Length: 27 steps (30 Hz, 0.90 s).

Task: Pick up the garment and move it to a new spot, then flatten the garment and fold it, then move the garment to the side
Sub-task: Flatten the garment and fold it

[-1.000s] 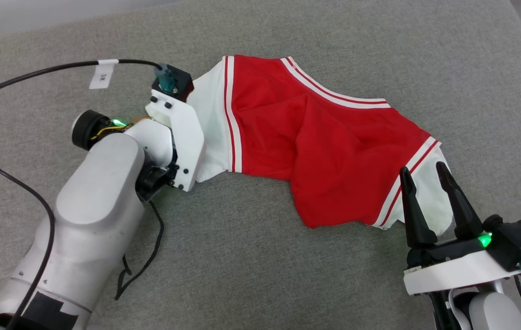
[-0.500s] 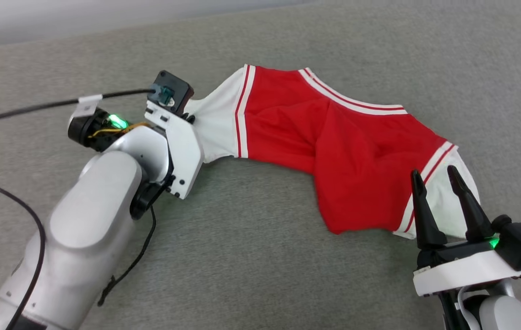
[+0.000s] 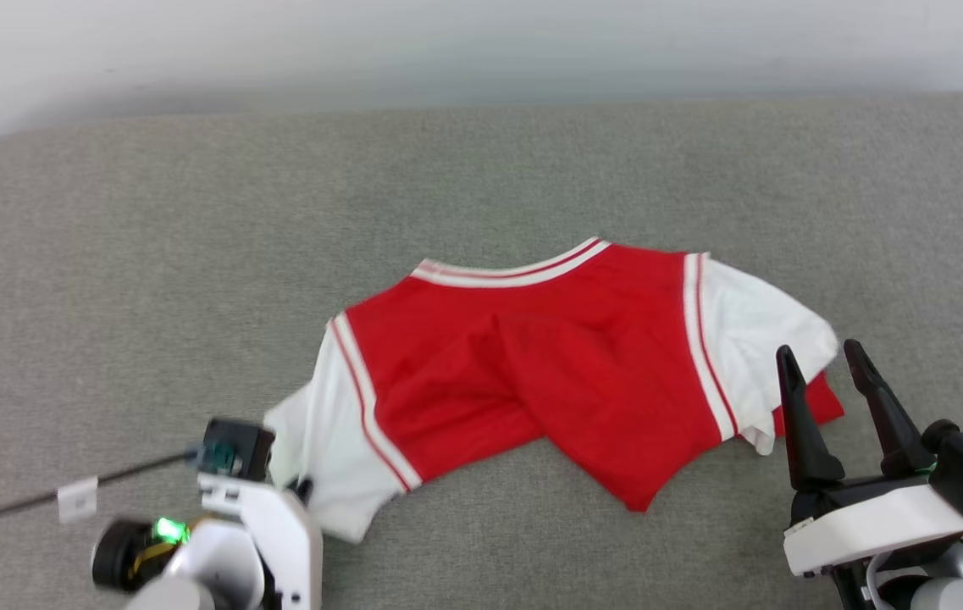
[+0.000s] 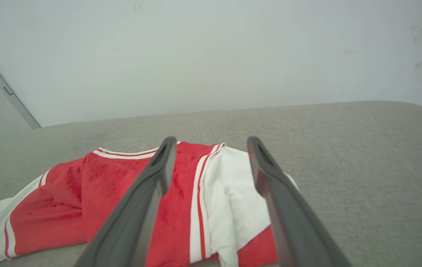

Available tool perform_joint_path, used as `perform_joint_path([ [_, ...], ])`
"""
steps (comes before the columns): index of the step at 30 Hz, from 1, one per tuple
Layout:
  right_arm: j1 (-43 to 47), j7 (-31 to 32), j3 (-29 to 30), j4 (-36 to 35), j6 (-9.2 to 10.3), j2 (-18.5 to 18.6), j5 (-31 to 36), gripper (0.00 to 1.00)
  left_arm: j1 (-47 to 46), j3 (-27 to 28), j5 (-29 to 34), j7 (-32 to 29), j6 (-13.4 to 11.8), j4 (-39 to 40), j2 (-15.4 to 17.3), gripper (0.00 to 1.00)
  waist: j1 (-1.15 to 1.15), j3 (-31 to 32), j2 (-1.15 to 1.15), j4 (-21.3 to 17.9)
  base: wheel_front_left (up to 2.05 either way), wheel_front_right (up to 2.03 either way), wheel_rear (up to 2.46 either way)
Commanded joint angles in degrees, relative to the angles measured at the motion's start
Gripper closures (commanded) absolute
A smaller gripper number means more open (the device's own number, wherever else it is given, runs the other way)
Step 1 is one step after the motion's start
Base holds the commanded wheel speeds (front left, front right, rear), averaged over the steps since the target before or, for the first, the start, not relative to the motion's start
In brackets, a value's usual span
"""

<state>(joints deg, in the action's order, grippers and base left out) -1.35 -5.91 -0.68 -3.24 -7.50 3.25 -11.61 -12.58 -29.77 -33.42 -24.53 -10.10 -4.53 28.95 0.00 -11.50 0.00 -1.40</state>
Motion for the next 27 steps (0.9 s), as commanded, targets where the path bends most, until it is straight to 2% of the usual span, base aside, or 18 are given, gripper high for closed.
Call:
perform_joint_path([
  [1,0.73,0.45,0.12,-0.28,0.02,0.22,0.17,0.0,2.31,0.63,-0.99,0.6,-1.14,0.54,-0.33,1.0,0.0,1.28,0.0,1.09,0.0,0.0,0.0],
  [4,1.34,1.31,0.44,-0.63,0.02,0.51,0.18,0.0,7.14,1.16,-3.3,2.54,-2.48,0.82,-2.31,1.0,0.0,2.15,0.0,1.56,0.0,0.0,0.0],
  [5,1.59,1.64,0.57,-0.75,0.02,0.56,0.17,0.0,7.96,1.22,-3.66,3.43,-2.5,0.64,-2.96,0.56,0.0,2.53,0.0,1.68,0.0,0.0,0.0],
  [6,1.81,1.9,0.68,-0.81,0.02,0.66,0.26,0.0,8.47,1.3,-3.78,4.52,-2.61,0.38,-3.57,0.0,0.0,2.94,0.0,1.75,0.0,0.0,0.0],
  [10,2.74,3.39,1.39,-1.28,0.02,1.07,0.66,0.0,7.99,2.17,-2.69,10.31,-3.24,-0.21,-5.67,0.0,0.0,4.7,0.0,1.74,0.0,0.0,0.0],
  [21,5.2,6.62,3.72,-2.67,0.02,0.96,1.03,0.0,3.82,5.02,4.35,31.6,-3.51,1.75,-7.28,0.0,0.0,8.03,0.0,1.49,0.0,0.0,0.0],
  [27,4.56,11.8,7.23,-0.78,0.02,1.71,-2.27,0.0,2.51,5.61,5.96,37.04,-3.37,2.13,-8.16,0.0,0.0,7.8,0.0,2.6,0.0,0.0,0.0],
])
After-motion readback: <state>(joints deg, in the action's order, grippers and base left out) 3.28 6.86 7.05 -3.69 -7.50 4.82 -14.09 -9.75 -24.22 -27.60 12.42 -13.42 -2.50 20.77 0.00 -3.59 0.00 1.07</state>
